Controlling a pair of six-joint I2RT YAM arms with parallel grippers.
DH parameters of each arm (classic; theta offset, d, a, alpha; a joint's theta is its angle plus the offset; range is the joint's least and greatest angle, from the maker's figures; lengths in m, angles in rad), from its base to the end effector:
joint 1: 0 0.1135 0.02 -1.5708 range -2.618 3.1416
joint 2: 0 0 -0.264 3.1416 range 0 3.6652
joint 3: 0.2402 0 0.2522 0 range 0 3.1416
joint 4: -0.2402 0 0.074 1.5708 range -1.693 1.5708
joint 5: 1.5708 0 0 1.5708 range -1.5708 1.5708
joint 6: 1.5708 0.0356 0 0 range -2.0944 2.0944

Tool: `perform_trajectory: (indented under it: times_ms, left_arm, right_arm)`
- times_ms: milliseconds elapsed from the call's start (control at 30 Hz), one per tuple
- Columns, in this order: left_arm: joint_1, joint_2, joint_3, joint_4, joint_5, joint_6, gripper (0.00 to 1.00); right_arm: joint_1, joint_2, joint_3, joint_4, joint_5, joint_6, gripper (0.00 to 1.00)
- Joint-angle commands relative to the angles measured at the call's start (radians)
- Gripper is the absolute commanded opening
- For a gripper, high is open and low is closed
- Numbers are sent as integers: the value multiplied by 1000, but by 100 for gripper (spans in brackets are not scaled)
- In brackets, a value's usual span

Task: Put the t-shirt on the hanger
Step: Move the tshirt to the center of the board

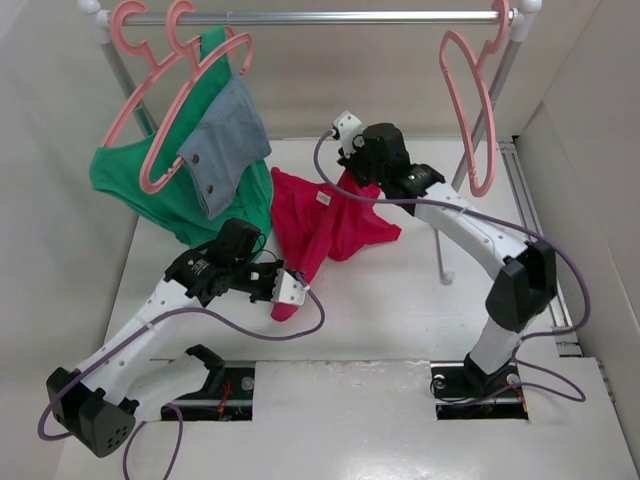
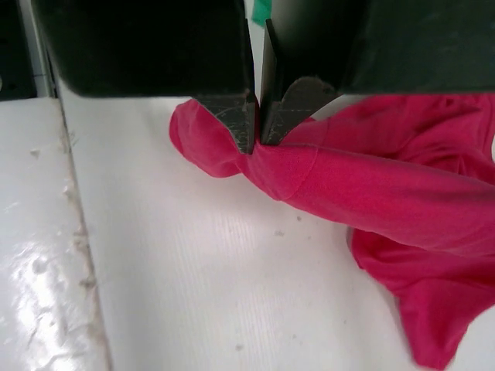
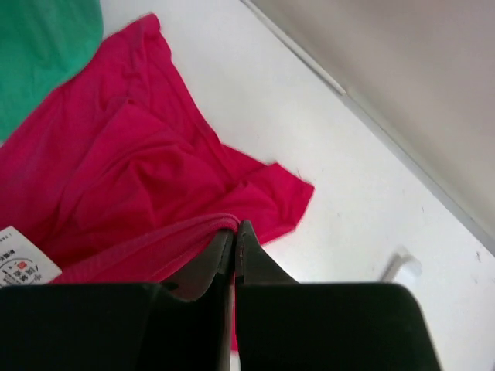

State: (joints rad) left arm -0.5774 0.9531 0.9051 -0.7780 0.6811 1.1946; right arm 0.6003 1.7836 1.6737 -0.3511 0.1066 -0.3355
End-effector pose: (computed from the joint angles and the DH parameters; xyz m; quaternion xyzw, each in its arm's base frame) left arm 0.1416 -0.1190 0.3022 0.7569 0.4612 -0.1923 0.4212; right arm 0.3518 0.2363 0.3556 -0.3577 0.7702 0.0246 0.5275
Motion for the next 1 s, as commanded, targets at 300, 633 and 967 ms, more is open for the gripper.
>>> perform_trajectory:
  times_ms: [300,633,967]
  left_arm:
    - [-68,-4,-34,-79,87,22,46]
    - [-68,15,-156,290,-205,-235,72]
    - [-68,115,-334,558,-425,-300,72]
  right_arm:
    - [47,-288,-629,97,91,199,68]
    - [145,-437,-761,-9,192,323,73]
    - [228,-342,-724,135,-99,231,74]
